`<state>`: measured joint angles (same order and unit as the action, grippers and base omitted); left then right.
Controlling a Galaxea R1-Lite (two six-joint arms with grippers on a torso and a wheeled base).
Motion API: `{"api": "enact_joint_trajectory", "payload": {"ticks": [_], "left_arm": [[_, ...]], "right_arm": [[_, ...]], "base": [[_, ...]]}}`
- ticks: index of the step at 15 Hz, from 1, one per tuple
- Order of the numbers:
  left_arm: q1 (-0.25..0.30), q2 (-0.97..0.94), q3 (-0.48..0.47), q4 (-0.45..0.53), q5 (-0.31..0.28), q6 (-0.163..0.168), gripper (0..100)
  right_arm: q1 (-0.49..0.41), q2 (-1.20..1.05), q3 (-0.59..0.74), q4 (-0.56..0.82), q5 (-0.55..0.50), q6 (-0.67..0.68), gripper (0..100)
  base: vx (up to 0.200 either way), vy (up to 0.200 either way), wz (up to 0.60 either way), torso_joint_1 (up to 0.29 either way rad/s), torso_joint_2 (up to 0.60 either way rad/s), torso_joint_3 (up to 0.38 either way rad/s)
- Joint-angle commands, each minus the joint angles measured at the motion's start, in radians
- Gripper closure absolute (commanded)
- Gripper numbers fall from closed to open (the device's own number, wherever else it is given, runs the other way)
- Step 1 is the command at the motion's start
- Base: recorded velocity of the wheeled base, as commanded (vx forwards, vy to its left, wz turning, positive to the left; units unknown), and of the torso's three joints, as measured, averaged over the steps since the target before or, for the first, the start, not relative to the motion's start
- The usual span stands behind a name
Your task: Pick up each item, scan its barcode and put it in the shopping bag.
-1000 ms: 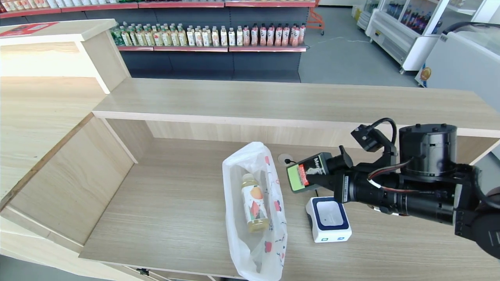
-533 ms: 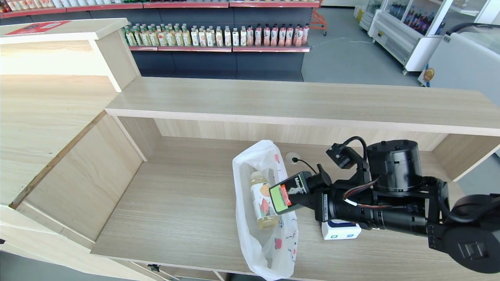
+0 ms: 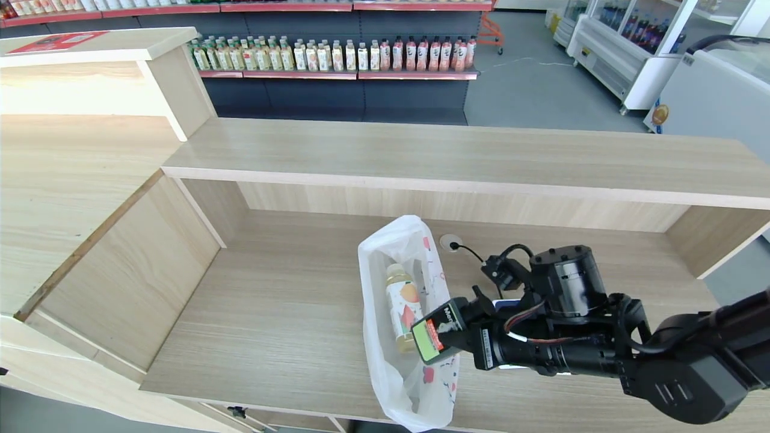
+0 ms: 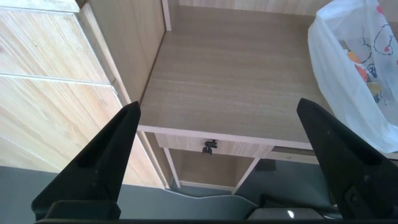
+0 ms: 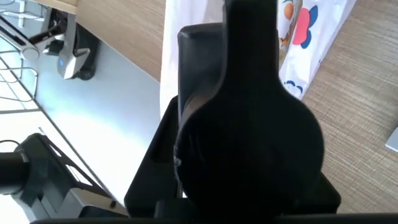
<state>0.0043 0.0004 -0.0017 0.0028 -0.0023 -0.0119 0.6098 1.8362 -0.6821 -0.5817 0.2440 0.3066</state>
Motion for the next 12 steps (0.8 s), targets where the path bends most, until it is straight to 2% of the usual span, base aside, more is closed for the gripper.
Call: {"api": "enact_joint_trajectory", "payload": {"ticks": [1, 12], "left_arm": [[0.0, 0.0, 0.0, 0.0, 0.001, 0.0, 0], [0.0, 0.0, 0.0, 0.0, 0.001, 0.0, 0]], "right_arm": [[0.002, 0.091, -0.005, -0.001, 0.001, -0.02, 100], [0.021, 0.276, -0.111, -0.04, -0.042, -0.231, 100]], "base": [[0.0, 0.0, 0.0, 0.0, 0.0, 0.0], [0.0, 0.0, 0.0, 0.0, 0.0, 0.0]]}}
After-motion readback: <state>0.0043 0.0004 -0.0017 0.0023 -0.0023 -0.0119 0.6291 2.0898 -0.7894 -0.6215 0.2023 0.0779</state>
